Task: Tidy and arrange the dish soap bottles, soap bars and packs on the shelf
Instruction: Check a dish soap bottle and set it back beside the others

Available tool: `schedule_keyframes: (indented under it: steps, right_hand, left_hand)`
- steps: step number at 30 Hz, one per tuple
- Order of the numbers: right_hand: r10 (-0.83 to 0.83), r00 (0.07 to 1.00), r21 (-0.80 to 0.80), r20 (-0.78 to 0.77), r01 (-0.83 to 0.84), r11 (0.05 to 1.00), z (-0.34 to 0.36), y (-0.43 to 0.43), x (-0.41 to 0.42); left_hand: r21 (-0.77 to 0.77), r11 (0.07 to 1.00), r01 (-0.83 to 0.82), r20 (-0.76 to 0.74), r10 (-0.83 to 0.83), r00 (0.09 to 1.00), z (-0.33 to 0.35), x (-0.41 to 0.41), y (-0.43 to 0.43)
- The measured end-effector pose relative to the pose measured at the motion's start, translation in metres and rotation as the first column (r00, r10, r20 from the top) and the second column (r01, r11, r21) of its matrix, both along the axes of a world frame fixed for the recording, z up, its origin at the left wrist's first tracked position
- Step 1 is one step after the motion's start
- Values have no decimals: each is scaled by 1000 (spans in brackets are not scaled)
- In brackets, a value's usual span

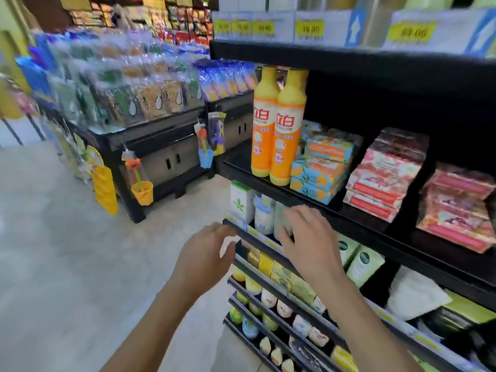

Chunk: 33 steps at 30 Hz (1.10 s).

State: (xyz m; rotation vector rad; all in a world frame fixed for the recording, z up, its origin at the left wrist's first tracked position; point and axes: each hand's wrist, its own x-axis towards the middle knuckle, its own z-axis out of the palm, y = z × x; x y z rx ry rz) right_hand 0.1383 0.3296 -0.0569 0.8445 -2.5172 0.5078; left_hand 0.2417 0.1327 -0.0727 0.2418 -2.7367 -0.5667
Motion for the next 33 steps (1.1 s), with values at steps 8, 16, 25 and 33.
schedule_keyframes:
  steps: [8,16,25,33]
  right_hand:
    - [-245,960,52,-138,254,966,6,-25,-49]
    - [-490,857,18,-158,499,867,-8,-56,-49]
    - [-637,752,-62,-169,637,769,-15,-73,-53]
    - [-673,724,-145,-152,657,740,-20,-78,-55]
  left_hand:
    - [110,989,98,-162,-79,984,47,-113,-68]
    - [279,926,252,-173,-210,962,62,-207,-119]
    - [485,801,350,-177,-302,937,86,-318,-121]
    - [624,717,309,-89,-328,941,96,-395,-106]
